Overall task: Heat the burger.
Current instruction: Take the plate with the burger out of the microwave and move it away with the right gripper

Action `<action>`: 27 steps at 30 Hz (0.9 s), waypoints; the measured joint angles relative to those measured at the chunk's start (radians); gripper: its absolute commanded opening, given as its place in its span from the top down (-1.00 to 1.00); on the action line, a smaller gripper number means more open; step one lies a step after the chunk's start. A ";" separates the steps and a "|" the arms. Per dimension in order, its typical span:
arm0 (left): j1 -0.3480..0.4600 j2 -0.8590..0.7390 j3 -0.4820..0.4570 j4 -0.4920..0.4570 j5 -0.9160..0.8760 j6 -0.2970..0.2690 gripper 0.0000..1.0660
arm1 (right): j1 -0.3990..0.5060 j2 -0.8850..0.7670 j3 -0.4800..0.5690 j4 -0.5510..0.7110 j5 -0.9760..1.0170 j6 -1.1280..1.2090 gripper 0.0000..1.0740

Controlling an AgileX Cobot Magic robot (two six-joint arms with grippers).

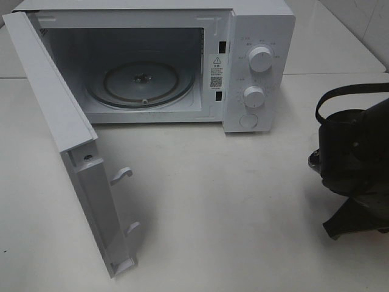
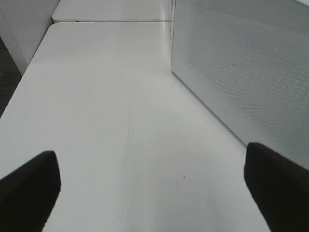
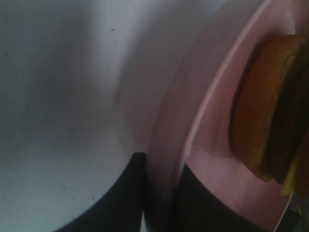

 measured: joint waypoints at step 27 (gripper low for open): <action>0.000 0.000 0.000 0.000 0.000 0.000 -0.84 | 0.000 0.165 -0.002 -0.123 -0.091 0.156 0.56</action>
